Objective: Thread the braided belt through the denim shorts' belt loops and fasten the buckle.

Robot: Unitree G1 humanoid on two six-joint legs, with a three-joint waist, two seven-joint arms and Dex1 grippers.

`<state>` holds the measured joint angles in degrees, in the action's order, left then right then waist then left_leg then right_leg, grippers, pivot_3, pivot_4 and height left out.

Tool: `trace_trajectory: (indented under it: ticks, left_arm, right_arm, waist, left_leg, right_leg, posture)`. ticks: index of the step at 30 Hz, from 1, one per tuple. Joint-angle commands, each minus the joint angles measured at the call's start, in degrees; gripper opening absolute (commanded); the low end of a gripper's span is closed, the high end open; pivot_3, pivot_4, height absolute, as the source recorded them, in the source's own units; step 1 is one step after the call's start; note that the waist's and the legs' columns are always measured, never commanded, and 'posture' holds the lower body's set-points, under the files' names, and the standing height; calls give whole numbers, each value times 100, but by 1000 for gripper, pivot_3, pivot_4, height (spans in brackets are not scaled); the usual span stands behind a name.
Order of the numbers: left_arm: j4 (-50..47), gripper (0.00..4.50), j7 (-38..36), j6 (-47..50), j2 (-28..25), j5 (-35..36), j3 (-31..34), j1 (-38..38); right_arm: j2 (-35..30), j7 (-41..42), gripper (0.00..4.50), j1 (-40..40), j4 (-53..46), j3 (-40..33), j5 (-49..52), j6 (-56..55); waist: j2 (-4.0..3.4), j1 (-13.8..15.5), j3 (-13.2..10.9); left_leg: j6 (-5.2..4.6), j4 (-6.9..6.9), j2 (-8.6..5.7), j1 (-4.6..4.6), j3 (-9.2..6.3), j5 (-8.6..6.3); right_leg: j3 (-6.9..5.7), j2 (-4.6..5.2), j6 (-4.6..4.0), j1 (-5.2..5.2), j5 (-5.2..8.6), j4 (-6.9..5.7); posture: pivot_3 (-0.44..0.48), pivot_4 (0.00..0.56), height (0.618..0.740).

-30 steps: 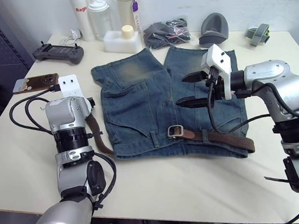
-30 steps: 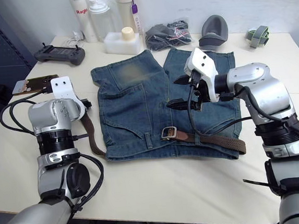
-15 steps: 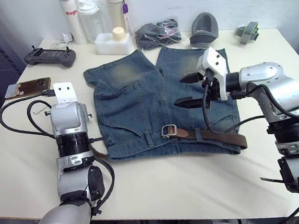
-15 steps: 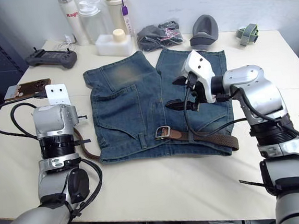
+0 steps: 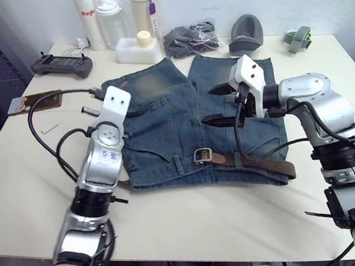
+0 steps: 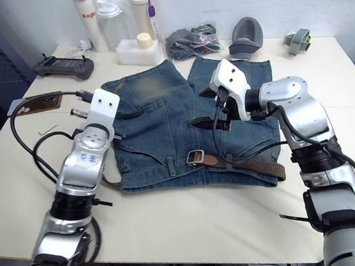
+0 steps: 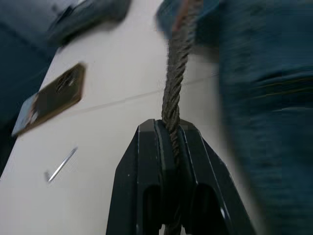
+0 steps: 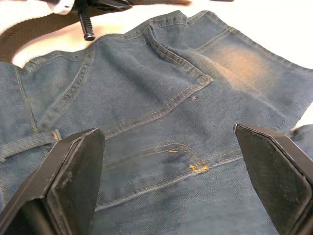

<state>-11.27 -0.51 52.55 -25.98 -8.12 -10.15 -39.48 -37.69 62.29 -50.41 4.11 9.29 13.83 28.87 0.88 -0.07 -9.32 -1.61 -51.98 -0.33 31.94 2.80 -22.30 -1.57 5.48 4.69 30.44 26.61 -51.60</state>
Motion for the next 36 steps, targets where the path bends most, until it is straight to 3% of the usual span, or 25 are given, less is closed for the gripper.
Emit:
trace_trajectory:
  ticks: [1,7,11,15,19,28,31,36]
  left_arm:
    - [-540,16,-1235,-1356,-401,446,16,134]
    - [-214,16,-2787,-2947,-1078,804,63,338]
    - [250,16,-3388,-4062,-1290,666,-108,309]
    - [579,16,-3620,-4532,-1159,646,-136,185]
    - [774,16,-3879,-4925,-1122,503,-254,108]
    - [1066,16,-4063,-5112,-1044,495,-29,122]
    - [1054,0,-4059,-5131,-1021,514,42,159]
    - [969,0,-4091,-5158,-998,580,143,214]
  right_arm:
    - [1,-107,4500,55,-414,146,-356,-732]
    - [46,-134,4500,453,-1123,425,-694,-1436]
    - [-54,-79,4500,604,-1478,722,-1190,-2390]
    - [-48,-180,4500,665,-1542,889,-1627,-3159]
    - [1,-881,4500,480,-1003,931,-2526,-4041]
    - [-110,-1361,4500,255,-96,801,-3057,-4580]
    - [80,-1445,3646,249,-56,804,-3069,-4431]
    - [248,-1543,1230,285,55,861,-3245,-4389]
  waist:
    - [-4,-20,-1]
    - [-6,-16,-2]
    - [-6,-11,-2]
    - [-6,-11,-2]
    - [-6,-13,-2]
    - [-6,-53,-2]
    - [-6,-72,-2]
    - [-6,-111,-2]
  left_leg:
    - [0,1,0,0,1,0]
    - [-6,0,1,-1,1,5]
    - [-18,-4,1,3,1,3]
    - [-23,-9,0,6,0,0]
    - [-26,-15,1,12,-1,0]
    - [-26,-22,0,13,0,2]
    - [-27,-23,1,14,0,2]
    - [-27,-24,1,14,0,3]
  right_leg:
    - [0,0,0,0,0,2]
    - [0,1,-5,2,2,-1]
    - [-1,5,-4,2,2,1]
    - [-3,5,-4,3,2,0]
    - [-5,5,-4,4,2,-1]
    - [-6,5,-4,10,2,-20]
    - [-6,5,-4,11,2,-24]
    - [-6,5,-4,11,2,-29]
  posture:
    - [0,150,656]
    - [0,150,656]
    - [0,150,656]
    - [0,150,656]
    - [0,150,656]
    - [0,150,656]
    - [0,150,656]
    - [0,150,656]
